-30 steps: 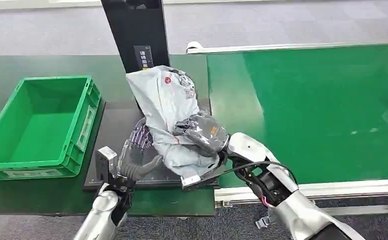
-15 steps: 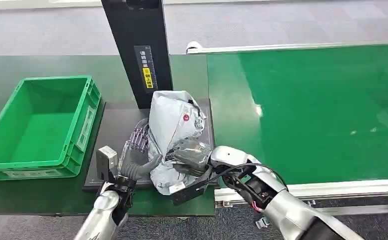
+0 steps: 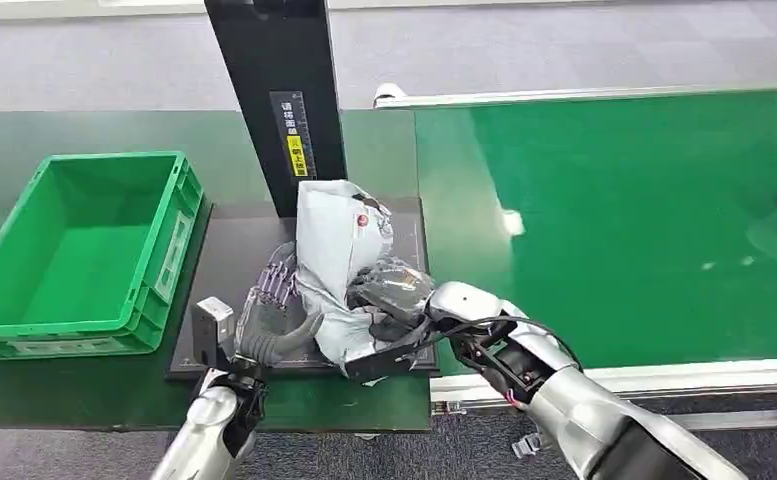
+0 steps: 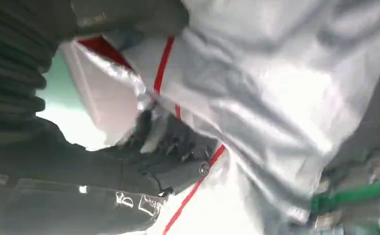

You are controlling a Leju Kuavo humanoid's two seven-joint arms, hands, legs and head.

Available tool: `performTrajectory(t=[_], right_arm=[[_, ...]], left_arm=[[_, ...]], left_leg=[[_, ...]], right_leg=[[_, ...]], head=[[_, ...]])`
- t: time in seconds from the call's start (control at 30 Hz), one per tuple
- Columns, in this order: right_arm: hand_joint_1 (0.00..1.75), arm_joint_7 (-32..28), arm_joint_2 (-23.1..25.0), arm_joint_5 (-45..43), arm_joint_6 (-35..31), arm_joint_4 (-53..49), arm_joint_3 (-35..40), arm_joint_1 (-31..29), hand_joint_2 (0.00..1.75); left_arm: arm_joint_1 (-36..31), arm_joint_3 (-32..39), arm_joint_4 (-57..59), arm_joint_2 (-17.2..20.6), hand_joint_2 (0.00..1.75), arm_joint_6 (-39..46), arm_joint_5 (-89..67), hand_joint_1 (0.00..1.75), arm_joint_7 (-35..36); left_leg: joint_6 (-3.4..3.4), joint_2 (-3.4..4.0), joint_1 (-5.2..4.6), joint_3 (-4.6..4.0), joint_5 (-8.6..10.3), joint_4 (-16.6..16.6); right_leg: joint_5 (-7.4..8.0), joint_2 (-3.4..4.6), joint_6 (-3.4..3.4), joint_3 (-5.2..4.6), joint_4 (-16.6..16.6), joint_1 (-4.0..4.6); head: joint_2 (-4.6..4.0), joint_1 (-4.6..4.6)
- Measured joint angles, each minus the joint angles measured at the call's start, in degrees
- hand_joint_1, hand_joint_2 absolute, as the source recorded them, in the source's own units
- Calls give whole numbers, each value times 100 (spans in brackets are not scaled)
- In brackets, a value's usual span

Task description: Moved the parcel from conveyor to table for the left to box.

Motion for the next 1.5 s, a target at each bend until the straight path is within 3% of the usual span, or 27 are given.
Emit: performTrajectory(t=[0.23, 0.5, 0.63, 1.17, 1.23, 1.33, 1.5], right_arm=[[0, -808, -55, -231, -1795, -808, -740, 412, 175], [0, -1110, -221, 67, -2724, -1610, -1311, 775, 175], [0, -1108, -253, 612, -2770, -1958, -1741, 923, 175], [0, -1097, -245, 794, -2779, -2341, -2476, 1114, 175], [0, -1000, -229, 480, -2781, -2339, -2685, 1158, 175], [0, -1038, -240, -1009, -2518, -2328, -2990, 1273, 175], [0, -1221, -260, -3855, -803, -2511, -3767, 1896, 175]], left_arm=[[-78, 4, -28, 0, 175, -44, 59, 0, 96], [-263, -2, 63, 0, 175, -114, 103, 0, 101], [-273, -4, 101, 0, 175, -105, 140, 0, 87], [-272, -7, 101, 2, 175, -55, 166, 0, 68], [-268, -7, 98, 9, 175, -5, 173, 0, 63], [-215, -7, 74, 28, 175, 68, 195, 0, 48], [25, -2, -100, 90, 175, 208, 208, 0, -9]], left_leg=[[-1, 0, 1, -2, -2, 0], [-1, 2, 0, -1, -1, 0], [-1, 1, 0, -1, -1, 0], [-1, 1, 0, -1, -1, 0], [-1, 0, 0, -2, -1, 0], [-1, 0, 0, -1, -2, 0], [0, -3, 0, -5, -4, 0]], right_leg=[[-1, 0, 0, -7, 0, 1], [0, 0, 0, -5, -1, 0], [0, 0, 0, -5, 0, 0], [0, 1, 0, -4, 0, 0], [0, 1, 0, -5, 0, 0], [-1, 0, 0, -3, -1, 0], [-2, -1, 0, -5, -1, 0]], head=[[0, 0], [0, 0], [2, 0], [0, 0], [2, -2], [0, 0], [2, 0]])
